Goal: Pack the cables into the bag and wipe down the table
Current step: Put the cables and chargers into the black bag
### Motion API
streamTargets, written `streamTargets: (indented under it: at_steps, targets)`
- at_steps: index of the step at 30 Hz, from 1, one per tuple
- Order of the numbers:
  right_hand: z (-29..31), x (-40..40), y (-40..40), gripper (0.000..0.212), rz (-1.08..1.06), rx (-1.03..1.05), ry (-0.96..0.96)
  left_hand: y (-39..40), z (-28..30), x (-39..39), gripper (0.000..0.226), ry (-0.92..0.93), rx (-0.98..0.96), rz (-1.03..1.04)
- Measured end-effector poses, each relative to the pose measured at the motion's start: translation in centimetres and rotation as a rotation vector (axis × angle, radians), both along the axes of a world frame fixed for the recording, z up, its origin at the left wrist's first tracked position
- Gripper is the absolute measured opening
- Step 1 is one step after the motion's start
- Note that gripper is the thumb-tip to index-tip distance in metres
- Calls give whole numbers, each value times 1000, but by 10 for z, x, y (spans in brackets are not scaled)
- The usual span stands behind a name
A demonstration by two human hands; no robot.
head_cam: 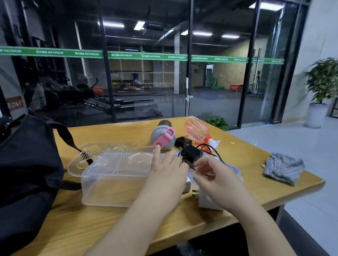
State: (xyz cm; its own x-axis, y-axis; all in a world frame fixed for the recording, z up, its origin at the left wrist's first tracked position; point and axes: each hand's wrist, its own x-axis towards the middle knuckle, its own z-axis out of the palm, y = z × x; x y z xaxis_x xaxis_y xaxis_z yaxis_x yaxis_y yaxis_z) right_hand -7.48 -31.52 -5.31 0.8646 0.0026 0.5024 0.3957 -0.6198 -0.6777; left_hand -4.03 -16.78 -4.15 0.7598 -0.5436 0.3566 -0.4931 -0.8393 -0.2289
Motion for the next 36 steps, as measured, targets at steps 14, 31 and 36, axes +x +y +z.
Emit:
streamTargets:
  at_steps: [14,31,36]
  targets:
    - [-15,-12,-23,47,-17,-245,284,-36,15,27,26,201,318,131]
    - [22,-19,-1,43,-4,-115,119,10,42,5,33,5,-298,-185]
    - [48,-13,46,46,89,23,-22,61,63,-7,32,3,-634,-212]
